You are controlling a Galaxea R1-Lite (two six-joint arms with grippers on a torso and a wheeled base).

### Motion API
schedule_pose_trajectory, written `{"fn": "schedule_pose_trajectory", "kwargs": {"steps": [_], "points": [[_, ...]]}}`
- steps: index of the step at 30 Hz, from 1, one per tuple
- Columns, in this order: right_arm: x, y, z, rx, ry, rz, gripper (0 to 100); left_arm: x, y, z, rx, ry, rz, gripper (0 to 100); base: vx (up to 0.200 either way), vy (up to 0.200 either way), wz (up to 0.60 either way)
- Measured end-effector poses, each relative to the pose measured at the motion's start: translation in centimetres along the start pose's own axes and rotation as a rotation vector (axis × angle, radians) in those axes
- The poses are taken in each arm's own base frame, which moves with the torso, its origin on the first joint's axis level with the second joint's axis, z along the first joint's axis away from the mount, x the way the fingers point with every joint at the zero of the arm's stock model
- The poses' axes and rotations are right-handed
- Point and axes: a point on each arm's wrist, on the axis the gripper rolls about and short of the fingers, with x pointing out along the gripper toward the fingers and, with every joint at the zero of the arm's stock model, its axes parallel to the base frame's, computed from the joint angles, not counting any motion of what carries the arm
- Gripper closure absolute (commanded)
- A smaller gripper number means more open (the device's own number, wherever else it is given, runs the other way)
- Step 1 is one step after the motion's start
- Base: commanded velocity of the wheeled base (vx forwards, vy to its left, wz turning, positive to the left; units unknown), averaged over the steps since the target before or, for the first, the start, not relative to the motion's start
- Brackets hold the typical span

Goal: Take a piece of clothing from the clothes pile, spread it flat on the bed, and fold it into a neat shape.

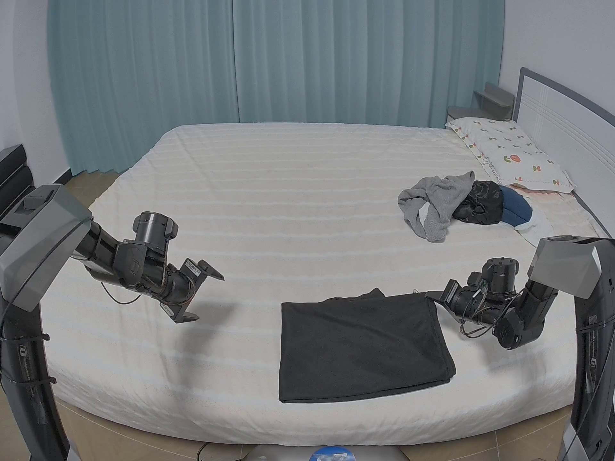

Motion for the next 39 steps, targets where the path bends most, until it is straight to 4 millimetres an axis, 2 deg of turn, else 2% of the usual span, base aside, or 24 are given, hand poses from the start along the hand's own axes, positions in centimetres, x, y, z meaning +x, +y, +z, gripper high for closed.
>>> {"fn": "schedule_pose_trajectory", "kwargs": {"steps": [12,39], "points": [[-0.1,-0.7,0.6,0.011,-0.017,-0.012,100,0.0,0.0,0.0,0.000,0.001,0.001,0,0.000,0.000,0.00],[0.5,-1.8,0.3,0.026,0.000,-0.041,100,0.0,0.0,-0.1,0.003,0.001,0.001,0,0.000,0.000,0.00]]}}
